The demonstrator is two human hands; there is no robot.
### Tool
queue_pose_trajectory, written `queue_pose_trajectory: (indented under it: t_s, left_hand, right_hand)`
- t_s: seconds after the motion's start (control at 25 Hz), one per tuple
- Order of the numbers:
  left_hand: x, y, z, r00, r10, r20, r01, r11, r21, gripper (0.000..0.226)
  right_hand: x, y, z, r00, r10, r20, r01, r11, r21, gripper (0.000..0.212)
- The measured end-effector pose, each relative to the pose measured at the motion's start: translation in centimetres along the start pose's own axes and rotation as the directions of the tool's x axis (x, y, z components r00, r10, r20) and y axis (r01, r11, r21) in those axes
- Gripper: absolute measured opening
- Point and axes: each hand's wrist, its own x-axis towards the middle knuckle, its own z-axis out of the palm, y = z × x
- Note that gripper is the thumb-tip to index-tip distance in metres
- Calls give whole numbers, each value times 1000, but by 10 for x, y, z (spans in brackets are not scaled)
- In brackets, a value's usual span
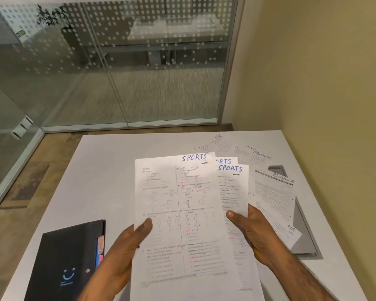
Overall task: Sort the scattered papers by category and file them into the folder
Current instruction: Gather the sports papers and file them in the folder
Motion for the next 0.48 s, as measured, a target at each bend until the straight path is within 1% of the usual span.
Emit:
queue_pose_trajectory:
  t_s: [0.08, 0.12, 0.16, 0.2, 0.24, 0.28, 0.32, 0.4, 0.48]
  left_hand:
    - [7, -6, 11, 994, 98, 37, -100, 994, 48, 32]
    - [11, -9, 14, 989, 146, 29, -148, 984, 96, 31]
    - [15, -12, 18, 981, 196, -8, -193, 971, 139, 30]
    - [17, -13, 20, 965, 254, -71, -239, 955, 177, 30]
    - [18, -15, 21, 938, 318, -136, -284, 933, 223, 29]
    - [19, -19, 23, 910, 373, -181, -316, 907, 278, 25]
    - [20, -23, 23, 891, 409, -200, -331, 883, 332, 21]
    - [18, -31, 24, 889, 434, -145, -347, 845, 406, 32]
    - [19, -40, 21, 901, 429, -65, -365, 831, 420, 43]
  right_hand:
    - [1, 0, 3, 999, -36, 19, 36, 999, -20, 34]
    - [1, 0, 3, 999, -49, 9, 49, 999, 8, 40]
    - [1, 0, 2, 998, -56, 5, 56, 998, 39, 48]
    - [2, 1, 1, 997, -77, 22, 77, 997, 24, 50]
    - [1, 3, 0, 994, -110, 29, 111, 992, -54, 44]
    - [1, 6, -1, 989, -147, 12, 147, 975, -164, 34]
    - [-1, 8, -1, 985, -170, -16, 160, 955, -248, 28]
    - [-1, 20, -2, 982, -177, -70, 148, 939, -310, 31]
    - [0, 33, -2, 984, -147, -104, 109, 947, -303, 31]
